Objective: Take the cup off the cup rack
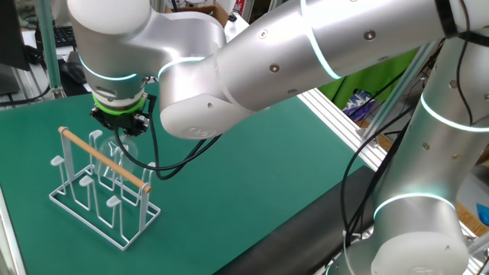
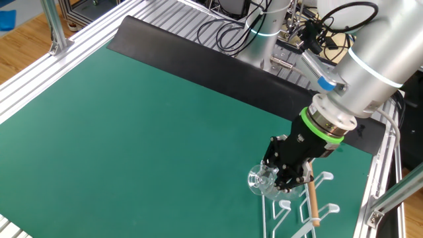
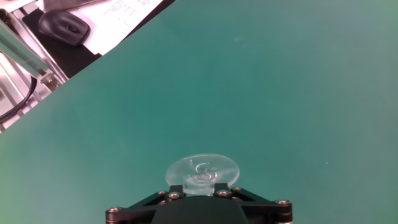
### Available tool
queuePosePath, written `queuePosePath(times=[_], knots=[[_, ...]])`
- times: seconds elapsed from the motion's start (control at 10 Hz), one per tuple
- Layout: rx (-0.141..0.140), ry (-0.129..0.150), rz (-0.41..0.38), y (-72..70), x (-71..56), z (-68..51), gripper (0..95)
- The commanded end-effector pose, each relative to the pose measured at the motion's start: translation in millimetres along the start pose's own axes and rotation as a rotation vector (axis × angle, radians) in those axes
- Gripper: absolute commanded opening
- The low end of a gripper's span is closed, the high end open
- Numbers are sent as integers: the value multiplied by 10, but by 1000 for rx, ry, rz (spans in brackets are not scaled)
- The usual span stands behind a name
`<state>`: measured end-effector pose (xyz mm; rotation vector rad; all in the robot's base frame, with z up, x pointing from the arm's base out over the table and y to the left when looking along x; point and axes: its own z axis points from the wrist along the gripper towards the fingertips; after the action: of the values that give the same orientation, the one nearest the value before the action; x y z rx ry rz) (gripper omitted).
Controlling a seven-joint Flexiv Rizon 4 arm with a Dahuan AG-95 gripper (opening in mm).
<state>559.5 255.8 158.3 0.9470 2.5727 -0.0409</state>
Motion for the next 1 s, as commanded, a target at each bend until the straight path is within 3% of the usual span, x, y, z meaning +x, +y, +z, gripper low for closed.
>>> queuePosePath(times=[0.1,0.4,0.8,1.0], knots=[[-2,0,-6,6,3,-6,0],[3,-5,-16,4,-5,-27,0],[-5,20,-37,-13,-93,-221,0],[-2,18,-40,-10,-104,-230,0]])
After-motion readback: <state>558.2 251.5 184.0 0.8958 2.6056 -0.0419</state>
